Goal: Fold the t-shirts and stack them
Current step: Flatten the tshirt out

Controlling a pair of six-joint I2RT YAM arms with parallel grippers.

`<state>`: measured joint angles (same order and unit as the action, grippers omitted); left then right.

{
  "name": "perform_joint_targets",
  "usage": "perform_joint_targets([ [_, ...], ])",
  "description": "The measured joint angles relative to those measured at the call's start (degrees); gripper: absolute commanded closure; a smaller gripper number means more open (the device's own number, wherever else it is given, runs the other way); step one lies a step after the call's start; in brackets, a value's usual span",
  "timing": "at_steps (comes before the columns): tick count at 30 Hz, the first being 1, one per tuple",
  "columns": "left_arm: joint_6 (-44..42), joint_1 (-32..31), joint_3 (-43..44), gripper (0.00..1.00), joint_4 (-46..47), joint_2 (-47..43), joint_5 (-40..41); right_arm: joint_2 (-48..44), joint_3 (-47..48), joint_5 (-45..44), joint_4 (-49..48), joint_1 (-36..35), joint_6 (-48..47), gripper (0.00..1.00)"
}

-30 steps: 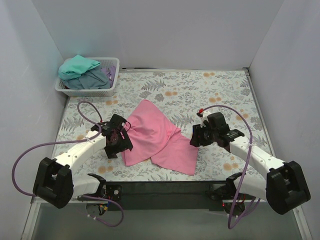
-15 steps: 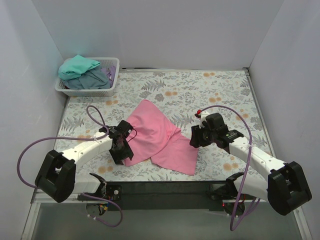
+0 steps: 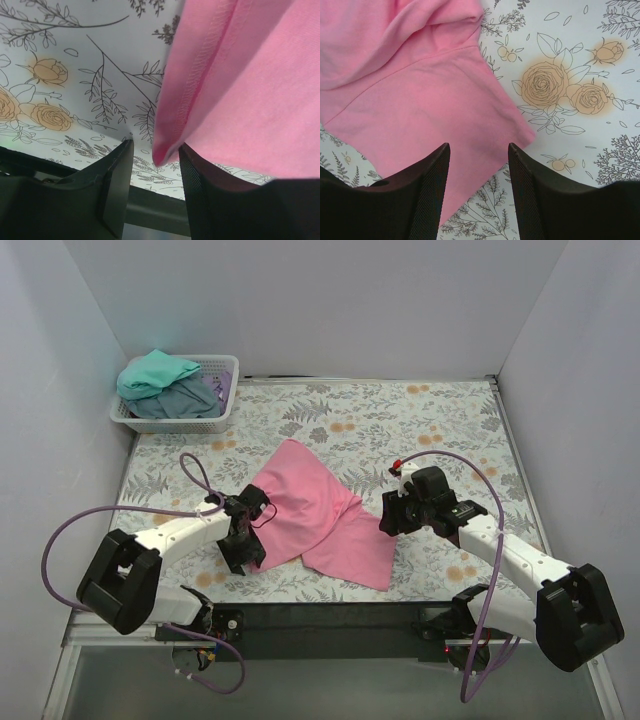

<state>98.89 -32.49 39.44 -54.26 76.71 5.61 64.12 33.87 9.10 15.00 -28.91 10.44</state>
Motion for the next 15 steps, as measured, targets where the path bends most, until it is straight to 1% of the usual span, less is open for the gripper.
perform_joint_targets([
  [4, 0.15, -0.11, -0.5, 0.63, 0.24, 0.57, -0.24, -0.02, -0.02, 0.0, -0.02, 0.0, -0.15, 0.43],
  [5, 0.17, -0.28, -0.48, 0.67, 0.39, 0.63, -0.22, -0.02, -0.02, 0.0, -0.02, 0.0, -0.15, 0.43],
  [7, 0.22, -0.39, -0.48, 0.69, 0.7, 0.74, -0.37, -0.02, -0.02, 0.0, -0.02, 0.0, -0.15, 0.43],
  [9, 0.26, -0.59, -0.46, 0.76, 0.92, 0.79, -0.44, -0.07, -0.04, 0.0, -0.02, 0.0, -0.15, 0.43],
  [10, 0.37, -0.66, -0.46, 0.77, 1.09, 0.81, -0.5, -0.15, -0.13, 0.0, -0.09, 0.0, -0.15, 0.43],
  [11, 0.42, -0.72, -0.46, 0.8, 1.31, 0.85, -0.59, -0.39, -0.31, -0.04, -0.13, 0.0, -0.17, 0.43],
  [12, 0.48, -0.74, -0.46, 0.84, 1.38, 0.87, -0.66, -0.68, -0.5, -0.15, -0.13, 0.0, -0.2, 0.43],
  [13, 0.48, -0.74, -0.48, 0.9, 1.4, 0.87, -0.68, -0.96, -0.7, -0.22, -0.13, 0.0, -0.24, 0.42],
  [15, 0.5, -0.74, -0.5, 0.98, 1.33, 0.87, -0.66, -1.14, -0.79, -0.42, -0.09, 0.0, -0.33, 0.41],
])
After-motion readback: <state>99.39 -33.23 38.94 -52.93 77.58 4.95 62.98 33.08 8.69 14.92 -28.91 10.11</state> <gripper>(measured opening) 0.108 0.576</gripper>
